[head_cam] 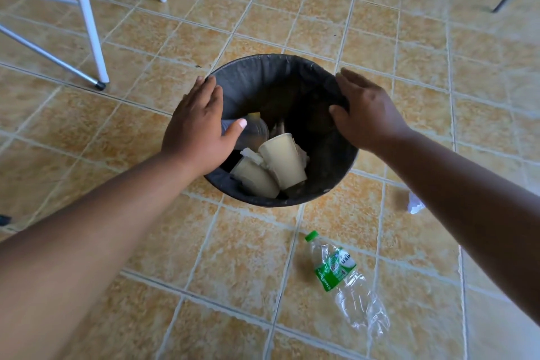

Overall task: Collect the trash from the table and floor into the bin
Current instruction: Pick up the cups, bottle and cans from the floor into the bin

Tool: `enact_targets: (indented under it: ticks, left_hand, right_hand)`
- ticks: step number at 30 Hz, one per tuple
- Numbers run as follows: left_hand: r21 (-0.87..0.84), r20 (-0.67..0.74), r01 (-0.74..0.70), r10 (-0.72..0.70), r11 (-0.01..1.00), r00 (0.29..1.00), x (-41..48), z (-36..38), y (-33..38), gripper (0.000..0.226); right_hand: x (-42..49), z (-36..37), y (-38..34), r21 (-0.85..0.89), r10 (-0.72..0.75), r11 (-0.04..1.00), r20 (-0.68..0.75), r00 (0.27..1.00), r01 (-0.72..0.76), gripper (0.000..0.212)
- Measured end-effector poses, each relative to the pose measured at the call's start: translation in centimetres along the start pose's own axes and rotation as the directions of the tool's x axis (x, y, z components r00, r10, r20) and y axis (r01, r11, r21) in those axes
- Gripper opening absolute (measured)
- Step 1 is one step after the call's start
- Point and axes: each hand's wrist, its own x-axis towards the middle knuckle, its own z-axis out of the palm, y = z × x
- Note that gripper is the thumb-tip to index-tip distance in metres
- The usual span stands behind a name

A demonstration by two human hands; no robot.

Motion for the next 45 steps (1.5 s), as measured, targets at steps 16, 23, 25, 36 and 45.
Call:
enact_targets:
  ticks: [16, 23, 25, 36, 45]
  left_hand:
    - [-0.07, 0.031, -0.037, 0.039, 0.997, 0.999, 0.4, 1.0, 4.2, 0.074]
    - [-0.019, 0.021, -0.058, 0.058, 0.998, 0.998, 1.8, 2.1, 8.8, 0.074]
    - [-0.037, 0.018, -0.048, 0.048, 0.998, 0.999, 2.5, 2.1, 9.6, 0.072]
    - [0.008, 0.011, -0.021, 0.021, 1.0, 1.0, 2.7, 2.8, 10.7, 0.073]
    - [0.049, 0.013, -0.038, 0.038, 0.998, 0.999, 2.2, 3.2, 10.8, 0.075]
  right_hand:
    - [-1.4, -0.7, 4.2, 0.042, 0.127, 0.991, 0.068, 0.99, -0.13, 0.068]
    - [-3.4, -2.1, 8.1, 0.073, 0.177, 0.981, 0.028, 0.984, -0.179, 0.069]
    - [-3.7, -1.9, 8.9, 0.083, 0.191, 0.978, 0.017, 0.981, -0.192, 0.068]
    - [-3.7, -1.6, 10.3, 0.139, 0.138, 0.982, -0.083, 0.987, -0.126, 0.065]
    - [-3.9, -2.0, 10.3, 0.222, 0.157, 0.966, -0.096, 0.983, -0.133, 0.064]
